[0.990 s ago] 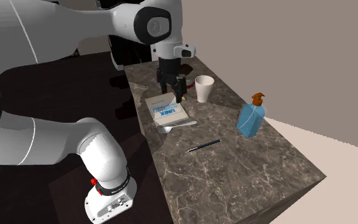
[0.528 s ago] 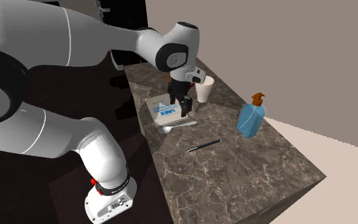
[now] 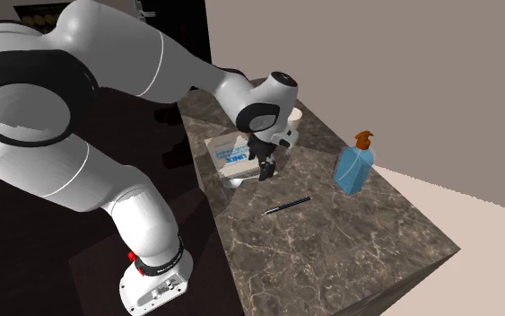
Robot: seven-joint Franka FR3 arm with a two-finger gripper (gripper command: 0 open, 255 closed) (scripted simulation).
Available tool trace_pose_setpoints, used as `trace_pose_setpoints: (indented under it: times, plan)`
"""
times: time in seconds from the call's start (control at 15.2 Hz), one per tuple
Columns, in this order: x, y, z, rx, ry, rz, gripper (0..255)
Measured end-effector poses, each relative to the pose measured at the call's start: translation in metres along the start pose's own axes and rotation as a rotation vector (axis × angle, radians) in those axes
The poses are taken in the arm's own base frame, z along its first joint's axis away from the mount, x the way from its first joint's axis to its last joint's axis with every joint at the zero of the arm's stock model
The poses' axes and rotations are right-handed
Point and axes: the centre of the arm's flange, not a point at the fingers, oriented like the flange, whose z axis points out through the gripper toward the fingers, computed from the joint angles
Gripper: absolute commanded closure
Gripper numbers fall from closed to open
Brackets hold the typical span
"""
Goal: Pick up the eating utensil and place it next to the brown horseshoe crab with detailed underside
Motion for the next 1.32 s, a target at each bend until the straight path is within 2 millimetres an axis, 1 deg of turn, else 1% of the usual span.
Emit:
trace_pose_setpoints:
  times: [0.4, 0.79, 0.86, 1.19, 1.32]
  plan:
    - [0.004, 0.002, 0.032, 0.004, 0.0, 0.006, 0]
    - [0.002, 0.002, 0.036, 0.005, 0.001, 0.006, 0]
    - [0.002, 0.002, 0.036, 0.005, 0.001, 0.006, 255]
    - [0.002, -0.004, 0.03, 0.013, 0.016, -0.001, 255]
    - [0.001, -0.002, 0.034, 0.008, 0.008, 0.003, 255]
